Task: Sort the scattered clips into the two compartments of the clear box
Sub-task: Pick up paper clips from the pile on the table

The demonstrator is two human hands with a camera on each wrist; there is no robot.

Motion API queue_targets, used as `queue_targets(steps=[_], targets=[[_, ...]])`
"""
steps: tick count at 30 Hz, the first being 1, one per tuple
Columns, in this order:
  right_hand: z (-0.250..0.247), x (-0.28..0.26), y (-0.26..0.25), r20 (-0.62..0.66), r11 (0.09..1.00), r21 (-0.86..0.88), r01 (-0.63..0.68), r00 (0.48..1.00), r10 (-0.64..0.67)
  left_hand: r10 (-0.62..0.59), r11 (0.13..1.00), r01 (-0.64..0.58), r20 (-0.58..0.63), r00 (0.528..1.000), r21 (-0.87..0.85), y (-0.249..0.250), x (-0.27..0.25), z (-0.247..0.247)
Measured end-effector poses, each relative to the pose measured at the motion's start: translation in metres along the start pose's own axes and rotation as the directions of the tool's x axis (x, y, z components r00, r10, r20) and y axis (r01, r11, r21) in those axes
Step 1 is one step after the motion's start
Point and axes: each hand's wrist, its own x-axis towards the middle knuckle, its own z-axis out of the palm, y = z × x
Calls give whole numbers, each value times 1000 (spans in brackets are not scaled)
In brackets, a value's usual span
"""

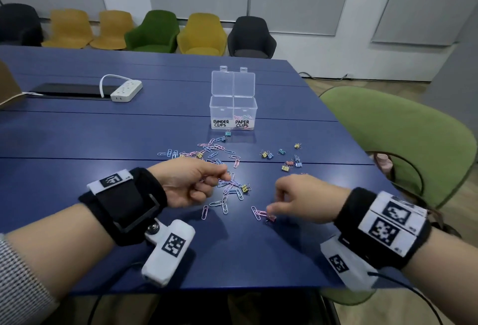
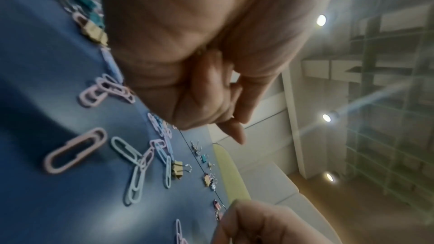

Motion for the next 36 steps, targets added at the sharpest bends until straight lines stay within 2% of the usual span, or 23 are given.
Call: queue_targets(steps=[3,6,8,10,12,15,17,20,22,25,29,33,36], targets=[[5,4,-14,69,988,-153,32,997,-22,27,986,-28,10,1000,163,7,3,9],[7,11,-19,82,982,-180,59,996,-45,76,939,-77,16,997,334,12,4,9],[7,15,-17,83,985,-168,47,996,-33,119,870,-106,3,993,482,11,6,4],[3,18,-12,64,989,-144,20,998,-11,171,738,-115,-18,985,665,9,7,-4],[-4,20,-5,30,996,-83,-34,999,36,209,560,-105,-18,978,822,6,6,-12],[-16,26,8,-35,993,21,-120,992,121,181,363,-85,19,983,928,3,4,-19],[-20,28,16,-92,991,26,-134,986,136,152,279,-50,7,988,959,1,4,-23],[-19,22,18,-84,990,-60,-129,989,124,130,235,-27,-4,992,972,0,7,-26],[-16,15,13,19,985,-140,-100,994,104,120,217,-26,-1,993,976,0,9,-25],[-7,10,5,156,977,-199,-78,982,110,118,144,-25,8,993,989,0,14,-22],[-4,21,-1,130,974,-205,-102,983,130,168,94,-27,11,986,995,1,20,-18],[-4,27,-16,130,969,-236,-68,986,101,228,64,13,-27,973,998,5,25,-15],[-1,22,-33,134,960,-277,-35,988,74,187,54,65,-74,980,996,6,26,-5]])
